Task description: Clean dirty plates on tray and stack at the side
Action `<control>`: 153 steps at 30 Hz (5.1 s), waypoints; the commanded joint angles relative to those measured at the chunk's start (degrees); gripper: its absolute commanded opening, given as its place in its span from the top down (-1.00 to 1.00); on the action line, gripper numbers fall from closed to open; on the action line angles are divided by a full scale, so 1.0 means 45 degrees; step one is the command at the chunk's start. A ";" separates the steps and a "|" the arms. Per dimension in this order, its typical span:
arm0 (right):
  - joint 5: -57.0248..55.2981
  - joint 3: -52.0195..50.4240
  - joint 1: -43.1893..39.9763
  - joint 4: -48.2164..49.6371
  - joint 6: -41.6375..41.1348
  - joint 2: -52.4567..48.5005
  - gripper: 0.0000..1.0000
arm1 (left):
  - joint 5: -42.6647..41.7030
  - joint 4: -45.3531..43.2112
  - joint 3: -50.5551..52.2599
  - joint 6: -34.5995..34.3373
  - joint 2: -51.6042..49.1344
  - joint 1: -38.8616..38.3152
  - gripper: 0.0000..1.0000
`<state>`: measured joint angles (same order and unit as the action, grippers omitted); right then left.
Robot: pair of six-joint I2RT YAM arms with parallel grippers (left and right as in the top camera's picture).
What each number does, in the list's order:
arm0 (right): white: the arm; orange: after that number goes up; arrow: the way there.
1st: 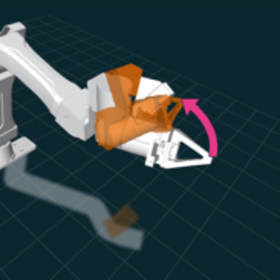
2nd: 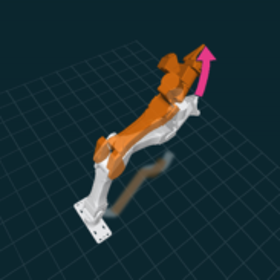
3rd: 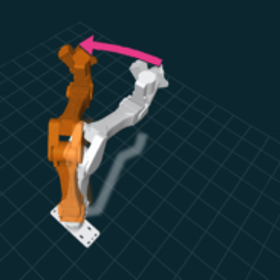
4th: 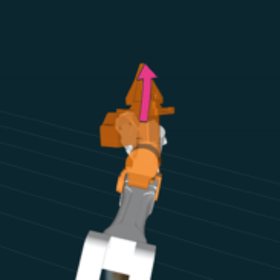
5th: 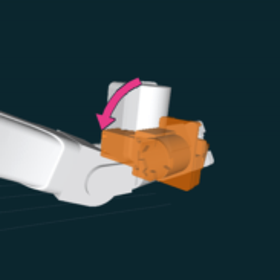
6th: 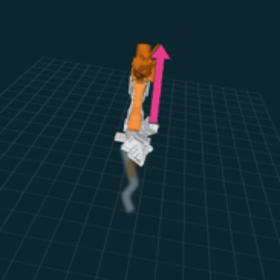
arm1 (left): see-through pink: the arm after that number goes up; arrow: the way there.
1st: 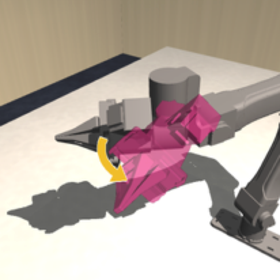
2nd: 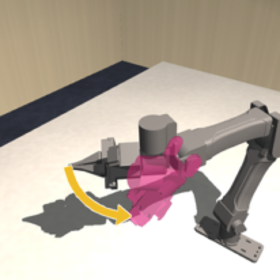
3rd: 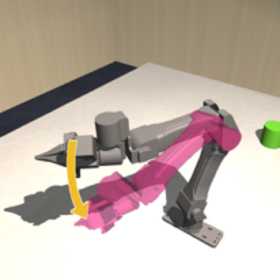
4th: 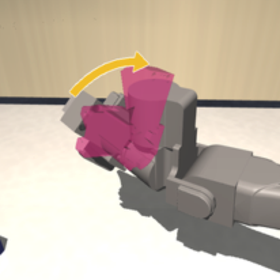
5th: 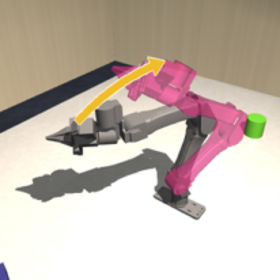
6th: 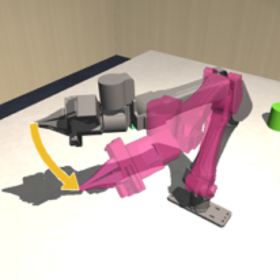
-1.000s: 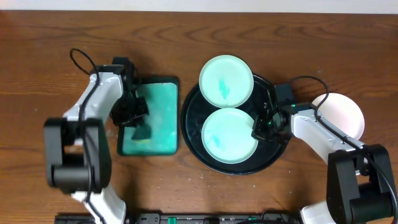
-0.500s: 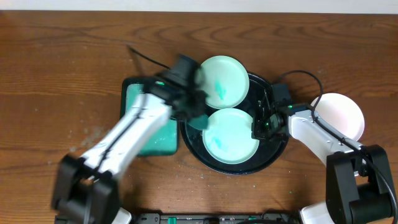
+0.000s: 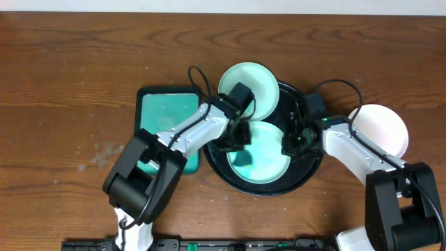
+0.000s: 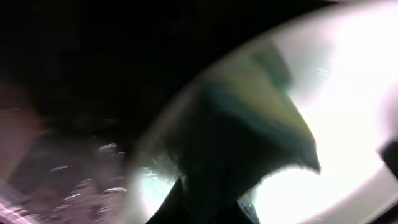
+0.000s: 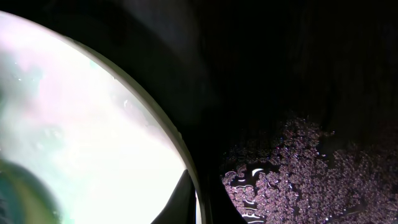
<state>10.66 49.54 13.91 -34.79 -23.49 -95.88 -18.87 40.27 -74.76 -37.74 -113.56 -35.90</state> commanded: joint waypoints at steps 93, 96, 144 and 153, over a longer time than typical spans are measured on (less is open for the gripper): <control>-0.1404 -0.0131 0.0087 0.0719 -0.0442 -0.0554 0.96 | 0.3643 0.2540 0.0510 0.3045 0.2414 0.5940 0.26; -0.1399 -0.0131 0.0087 0.1195 0.0063 -0.0554 0.97 | 0.3619 0.2506 0.0442 0.3045 0.2637 0.5926 0.00; -1.0754 0.3308 1.0457 1.2220 1.4013 0.2035 0.98 | 0.3721 0.3944 -0.0024 0.3045 1.7350 0.7558 -0.68; -1.1317 0.3308 1.0744 1.3527 1.5193 0.2035 0.98 | 0.3721 0.5314 -0.0024 0.3045 1.7350 0.7558 -0.68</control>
<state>-38.33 63.79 61.76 25.26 42.41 -87.72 -2.63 63.31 -74.30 -24.14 -35.51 -2.24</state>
